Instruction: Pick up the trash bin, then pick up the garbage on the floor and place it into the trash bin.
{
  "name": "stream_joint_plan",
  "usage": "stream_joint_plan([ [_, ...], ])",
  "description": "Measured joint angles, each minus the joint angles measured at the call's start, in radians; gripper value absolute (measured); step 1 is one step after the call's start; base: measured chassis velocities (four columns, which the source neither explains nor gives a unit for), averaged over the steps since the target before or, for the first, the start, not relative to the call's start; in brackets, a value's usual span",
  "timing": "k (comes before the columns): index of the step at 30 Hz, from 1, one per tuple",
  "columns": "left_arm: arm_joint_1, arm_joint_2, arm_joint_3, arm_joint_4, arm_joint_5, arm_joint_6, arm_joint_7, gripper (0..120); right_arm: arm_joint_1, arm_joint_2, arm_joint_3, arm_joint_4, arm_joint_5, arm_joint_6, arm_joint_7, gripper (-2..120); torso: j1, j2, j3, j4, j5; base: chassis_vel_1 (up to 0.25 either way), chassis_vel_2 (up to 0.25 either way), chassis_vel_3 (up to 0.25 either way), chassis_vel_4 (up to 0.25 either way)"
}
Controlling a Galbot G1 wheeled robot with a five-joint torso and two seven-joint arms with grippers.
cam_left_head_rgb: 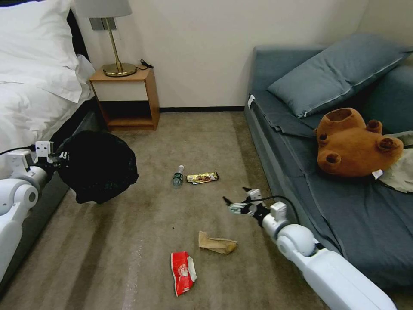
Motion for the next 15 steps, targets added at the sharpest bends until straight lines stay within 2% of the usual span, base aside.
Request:
stream_joint_plan([
  [5, 0.064, -0.014, -0.051, -0.040, 0.013, -0.003, 0.001, 4, 0.064, 0.065, -0.119, -0.070, 0.005, -0.018, -0.011, 100, 0.000, 0.000, 0.000, -0.0001, 0.0000, 0.000, 0.000, 0.000, 0.000],
  [15, 0.141, -0.049, -0.109, -0.089, 0.035, -0.006, 0.006, 4, 0.045, 0.171, -0.254, -0.138, -0.055, -0.021, -0.064, 100, 0.000, 0.000, 0.000, 0.0001, 0.0001, 0.000, 0.000, 0.000, 0.000],
])
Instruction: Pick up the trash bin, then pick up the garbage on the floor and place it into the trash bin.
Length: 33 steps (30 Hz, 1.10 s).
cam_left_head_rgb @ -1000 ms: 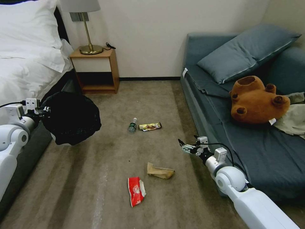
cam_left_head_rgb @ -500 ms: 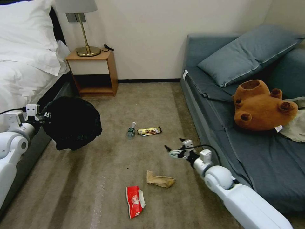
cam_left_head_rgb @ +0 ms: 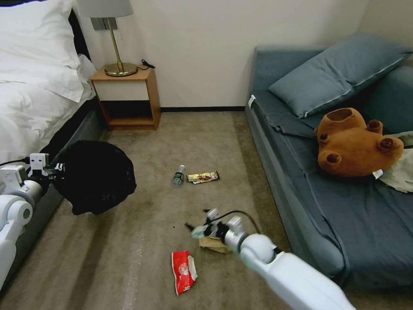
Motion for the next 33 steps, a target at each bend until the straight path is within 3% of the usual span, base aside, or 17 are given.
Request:
stream_joint_plan([
  [6, 0.006, -0.020, 0.008, -0.017, 0.008, 0.000, -0.001, 4, -0.017, 0.002, -0.037, -0.013, -0.013, -0.002, -0.011, 100, 0.000, 0.000, 0.000, -0.0004, 0.0001, 0.000, 0.000, 0.000, 0.000],
  [9, -0.010, -0.026, 0.040, -0.021, 0.016, 0.003, -0.011, 4, -0.020, -0.054, -0.084, -0.006, -0.020, -0.019, -0.021, 100, 0.000, 0.000, 0.000, -0.0004, -0.0001, 0.000, 0.000, 0.000, 0.000],
  [16, -0.028, -0.027, 0.068, -0.016, 0.020, 0.006, -0.013, 4, -0.043, -0.104, -0.108, 0.001, -0.021, -0.028, -0.033, 100, 0.000, 0.000, 0.000, -0.0006, 0.0001, 0.000, 0.000, 0.000, 0.000],
  [33, -0.029, -0.068, 0.095, -0.013, 0.049, 0.003, -0.012, 4, 0.000, -0.019, -0.193, -0.100, -0.016, -0.016, -0.036, 100, 0.000, 0.000, 0.000, -0.0003, 0.0001, 0.000, 0.000, 0.000, 0.000],
])
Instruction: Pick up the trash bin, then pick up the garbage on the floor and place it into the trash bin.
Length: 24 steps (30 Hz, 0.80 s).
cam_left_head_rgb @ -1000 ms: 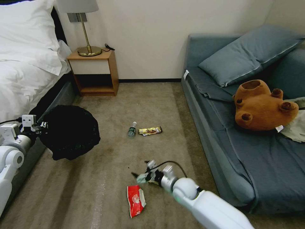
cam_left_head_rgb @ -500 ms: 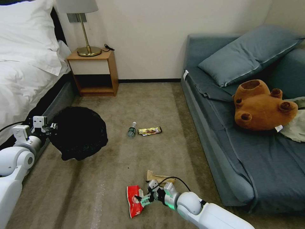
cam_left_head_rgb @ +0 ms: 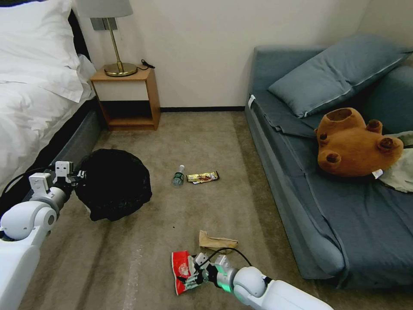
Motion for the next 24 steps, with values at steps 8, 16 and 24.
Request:
stream_joint_plan([
  [8, 0.048, 0.000, -0.066, -0.006, 0.007, -0.017, 0.022, 4, 0.048, 0.100, -0.015, -0.189, -0.011, 0.039, -0.013, 98, 0.000, 0.000, 0.000, 0.0003, -0.0001, 0.000, 0.000, 0.000, 0.000],
  [16, 0.064, 0.005, -0.086, -0.005, 0.007, -0.025, 0.034, 4, 0.045, 0.129, 0.003, -0.254, -0.030, 0.053, -0.021, 75, 0.000, 0.000, 0.000, 0.0000, -0.0002, 0.000, 0.000, 0.000, 0.000],
  [24, 0.062, 0.013, -0.085, -0.008, 0.007, -0.028, 0.041, 4, 0.036, 0.118, 0.023, -0.242, -0.037, 0.059, -0.005, 93, 0.000, 0.000, 0.000, 0.0000, 0.0000, 0.000, 0.000, 0.000, 0.000],
])
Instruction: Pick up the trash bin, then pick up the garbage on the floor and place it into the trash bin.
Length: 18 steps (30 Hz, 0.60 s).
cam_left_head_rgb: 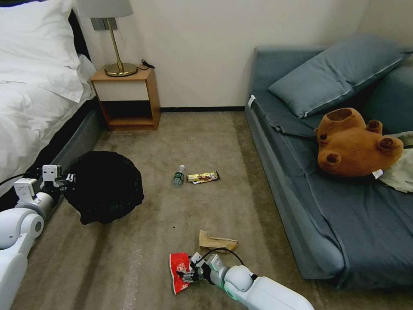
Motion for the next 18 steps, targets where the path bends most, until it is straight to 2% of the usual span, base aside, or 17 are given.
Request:
stream_joint_plan([
  [3, -0.009, 0.000, 0.009, 0.002, 0.000, 0.000, 0.000, 4, -0.003, -0.009, 0.006, 0.012, 0.002, -0.002, 0.003, 99, 0.000, 0.000, 0.000, 0.0000, 0.0000, 0.000, 0.000, 0.000, 0.000],
  [13, -0.023, 0.005, 0.021, 0.004, -0.004, 0.000, 0.000, 4, -0.035, -0.025, 0.029, 0.026, 0.001, -0.007, -0.005, 100, 0.000, 0.000, 0.000, -0.0001, 0.0000, 0.000, 0.000, 0.000, 0.000],
  [16, -0.024, 0.011, 0.020, 0.004, -0.007, -0.001, 0.000, 4, -0.038, -0.017, 0.031, 0.024, -0.001, -0.007, -0.011, 88, 0.000, 0.000, 0.000, 0.0000, 0.0000, 0.000, 0.000, 0.000, 0.000],
  [17, -0.024, 0.011, 0.020, 0.004, -0.007, -0.001, 0.000, 4, -0.038, -0.017, 0.031, 0.024, -0.001, -0.007, -0.011, 88, 0.000, 0.000, 0.000, 0.0000, 0.0000, 0.000, 0.000, 0.000, 0.000],
  [18, -0.023, 0.014, 0.018, 0.002, -0.009, -0.001, 0.000, 4, -0.033, -0.012, 0.031, 0.022, 0.001, -0.007, -0.014, 82, 0.000, 0.000, 0.000, 0.0000, 0.0000, 0.000, 0.000, 0.000, 0.000],
])
